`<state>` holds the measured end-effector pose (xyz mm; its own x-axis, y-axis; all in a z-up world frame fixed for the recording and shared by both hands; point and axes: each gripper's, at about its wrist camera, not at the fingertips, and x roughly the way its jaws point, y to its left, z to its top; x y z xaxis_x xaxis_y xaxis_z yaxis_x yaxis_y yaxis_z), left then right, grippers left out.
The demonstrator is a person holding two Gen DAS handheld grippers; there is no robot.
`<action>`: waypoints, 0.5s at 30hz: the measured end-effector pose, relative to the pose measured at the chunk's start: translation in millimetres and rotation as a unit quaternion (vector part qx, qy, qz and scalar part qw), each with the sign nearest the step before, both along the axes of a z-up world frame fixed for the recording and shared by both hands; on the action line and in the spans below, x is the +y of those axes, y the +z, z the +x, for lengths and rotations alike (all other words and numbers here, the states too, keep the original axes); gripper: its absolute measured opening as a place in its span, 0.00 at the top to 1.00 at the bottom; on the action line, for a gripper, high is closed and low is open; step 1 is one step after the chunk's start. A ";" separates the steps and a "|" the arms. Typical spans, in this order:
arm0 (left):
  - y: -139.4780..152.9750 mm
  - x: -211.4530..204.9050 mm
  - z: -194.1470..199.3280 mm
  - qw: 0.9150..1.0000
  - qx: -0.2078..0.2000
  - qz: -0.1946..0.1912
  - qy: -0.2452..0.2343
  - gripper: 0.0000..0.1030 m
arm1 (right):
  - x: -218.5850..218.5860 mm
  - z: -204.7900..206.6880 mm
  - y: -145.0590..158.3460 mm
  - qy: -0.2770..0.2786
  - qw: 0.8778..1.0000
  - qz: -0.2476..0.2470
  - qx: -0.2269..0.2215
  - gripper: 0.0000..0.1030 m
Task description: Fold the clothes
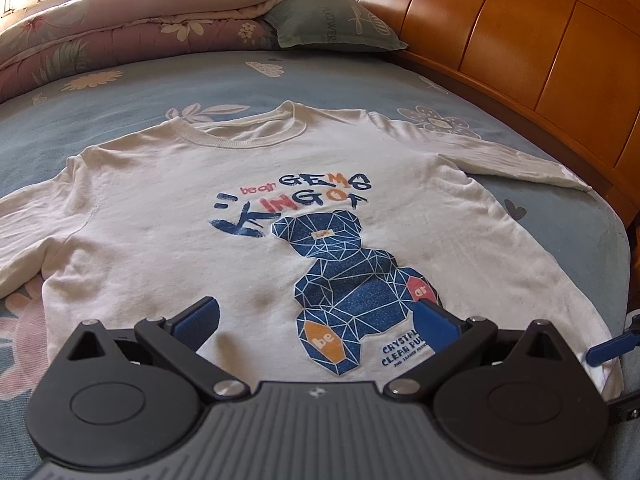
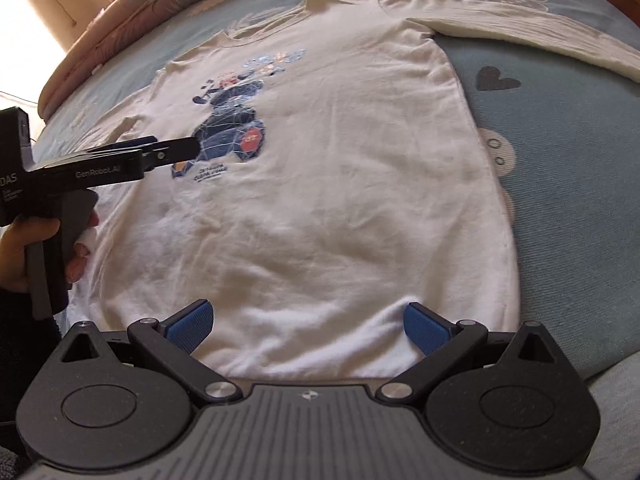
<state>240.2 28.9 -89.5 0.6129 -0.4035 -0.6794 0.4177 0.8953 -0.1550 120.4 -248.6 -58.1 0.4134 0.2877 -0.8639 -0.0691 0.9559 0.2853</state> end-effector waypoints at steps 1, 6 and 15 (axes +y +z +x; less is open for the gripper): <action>0.7 1.5 0.9 1.000 0.001 -0.002 0.003 0.01 | -3.3 0.5 0.8 -0.010 1.000 -0.012 0.001 0.00; 2.3 6.2 1.5 1.000 0.001 -0.004 0.011 0.01 | -4.5 4.3 6.5 -0.020 0.999 0.025 -0.004 0.00; 5.7 7.0 0.5 1.000 -0.004 -0.001 0.009 0.01 | -12.5 5.0 1.5 -0.038 0.999 0.005 0.003 0.00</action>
